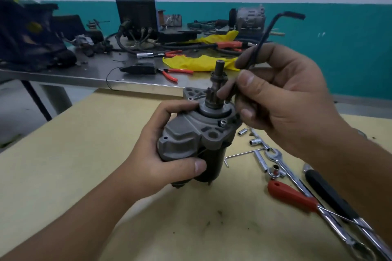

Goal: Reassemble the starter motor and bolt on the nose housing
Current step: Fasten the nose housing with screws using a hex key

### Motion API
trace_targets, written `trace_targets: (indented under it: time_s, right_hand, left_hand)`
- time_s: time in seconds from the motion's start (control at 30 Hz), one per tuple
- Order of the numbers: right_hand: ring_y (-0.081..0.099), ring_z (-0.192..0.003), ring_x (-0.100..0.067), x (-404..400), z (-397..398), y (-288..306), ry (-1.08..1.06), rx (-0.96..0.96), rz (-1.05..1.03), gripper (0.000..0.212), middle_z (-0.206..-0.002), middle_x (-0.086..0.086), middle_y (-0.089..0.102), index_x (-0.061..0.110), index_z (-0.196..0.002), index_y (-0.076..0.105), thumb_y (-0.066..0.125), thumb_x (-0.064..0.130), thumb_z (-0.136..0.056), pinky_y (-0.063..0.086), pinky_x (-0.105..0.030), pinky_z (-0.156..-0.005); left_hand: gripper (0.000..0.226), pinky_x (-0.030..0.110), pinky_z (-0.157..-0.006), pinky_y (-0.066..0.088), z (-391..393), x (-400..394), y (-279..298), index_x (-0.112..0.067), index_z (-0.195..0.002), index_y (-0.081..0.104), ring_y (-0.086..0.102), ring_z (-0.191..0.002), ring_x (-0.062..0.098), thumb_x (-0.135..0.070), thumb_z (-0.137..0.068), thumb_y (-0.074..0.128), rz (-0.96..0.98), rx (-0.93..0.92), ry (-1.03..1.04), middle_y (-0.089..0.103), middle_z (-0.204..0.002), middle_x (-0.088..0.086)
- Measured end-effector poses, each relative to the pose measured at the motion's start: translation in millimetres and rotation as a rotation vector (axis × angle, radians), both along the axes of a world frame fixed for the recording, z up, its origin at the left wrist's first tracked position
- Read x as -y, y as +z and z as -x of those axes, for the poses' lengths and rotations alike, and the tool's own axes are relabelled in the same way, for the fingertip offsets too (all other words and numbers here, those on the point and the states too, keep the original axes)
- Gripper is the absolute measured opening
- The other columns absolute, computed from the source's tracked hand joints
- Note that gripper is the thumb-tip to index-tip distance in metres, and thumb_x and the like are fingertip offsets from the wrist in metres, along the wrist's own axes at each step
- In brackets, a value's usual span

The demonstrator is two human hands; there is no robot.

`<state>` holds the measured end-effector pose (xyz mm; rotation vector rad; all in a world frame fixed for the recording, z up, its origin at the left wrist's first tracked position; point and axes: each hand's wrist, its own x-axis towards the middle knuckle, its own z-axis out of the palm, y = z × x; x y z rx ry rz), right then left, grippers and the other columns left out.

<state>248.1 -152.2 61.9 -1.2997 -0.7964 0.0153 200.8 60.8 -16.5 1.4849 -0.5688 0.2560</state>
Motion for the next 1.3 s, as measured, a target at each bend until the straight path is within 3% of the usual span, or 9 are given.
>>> trace_targets:
  time_s: [0.13, 0.37, 0.63, 0.87, 1.03, 1.3]
  right_hand:
    - [0.051, -0.046, -0.018, -1, 1, -2, 0.026, -0.003, 0.011, 0.009, -0.078, -0.016, 0.073, 0.010, -0.099, 0.059, 0.059, 0.003, -0.094, 0.039, -0.023, -0.042]
    - [0.055, -0.046, -0.015, 2, 0, -2, 0.007, 0.153, 0.166, 0.013, -0.081, -0.019, 0.075, 0.015, -0.098, 0.063, 0.064, 0.004, -0.092, 0.042, -0.025, -0.041]
    - [0.055, -0.042, -0.009, 4, -1, 1, -0.009, 0.184, 0.246, 0.009, -0.080, -0.015, 0.077, 0.012, -0.094, 0.066, 0.070, 0.007, -0.088, 0.043, -0.017, -0.042]
    - [0.049, -0.034, -0.015, 3, -1, 2, -0.024, 0.121, 0.266, 0.016, -0.067, -0.011, 0.072, 0.012, -0.085, 0.065, 0.079, 0.020, -0.080, 0.037, -0.021, -0.037]
    - [0.057, -0.036, -0.022, 0, 5, 4, -0.096, 0.145, 0.276, 0.022, -0.069, -0.015, 0.072, 0.011, -0.087, 0.065, 0.084, 0.010, -0.077, 0.042, -0.025, -0.036]
    - [0.067, -0.049, -0.026, 4, 6, 14, 0.033, 0.111, 0.330, 0.010, -0.079, -0.014, 0.073, 0.010, -0.102, 0.066, 0.060, 0.011, -0.095, 0.054, -0.037, -0.044]
  left_hand:
    - [0.074, 0.031, -0.095, 0.055, 1, 0, -1, -0.022, -0.133, 0.047, 0.067, -0.120, 0.027, -0.006, -0.068, 0.078, 0.001, 0.002, -0.001, 0.065, -0.132, 0.000]
    - [0.075, 0.029, -0.093, 0.055, 1, 1, 0, -0.012, -0.134, 0.042, 0.068, -0.116, 0.022, -0.005, -0.067, 0.077, 0.008, -0.002, -0.005, 0.066, -0.128, -0.004]
    - [0.075, 0.028, -0.093, 0.055, -2, 2, 1, -0.014, -0.133, 0.043, 0.068, -0.114, 0.019, -0.007, -0.066, 0.077, 0.000, 0.008, 0.004, 0.065, -0.127, -0.007]
    - [0.074, 0.030, -0.094, 0.055, -1, 2, 0, -0.014, -0.133, 0.043, 0.068, -0.116, 0.022, -0.005, -0.067, 0.076, 0.011, 0.017, -0.008, 0.065, -0.129, -0.006]
    - [0.073, 0.031, -0.093, 0.056, -2, 4, 2, -0.017, -0.133, 0.045, 0.067, -0.118, 0.026, -0.005, -0.068, 0.077, 0.008, 0.003, -0.001, 0.065, -0.129, -0.004]
    - [0.073, 0.033, -0.091, 0.057, -2, 6, 2, -0.019, -0.131, 0.047, 0.069, -0.113, 0.026, -0.008, -0.067, 0.078, 0.010, -0.005, 0.024, 0.066, -0.125, 0.000]
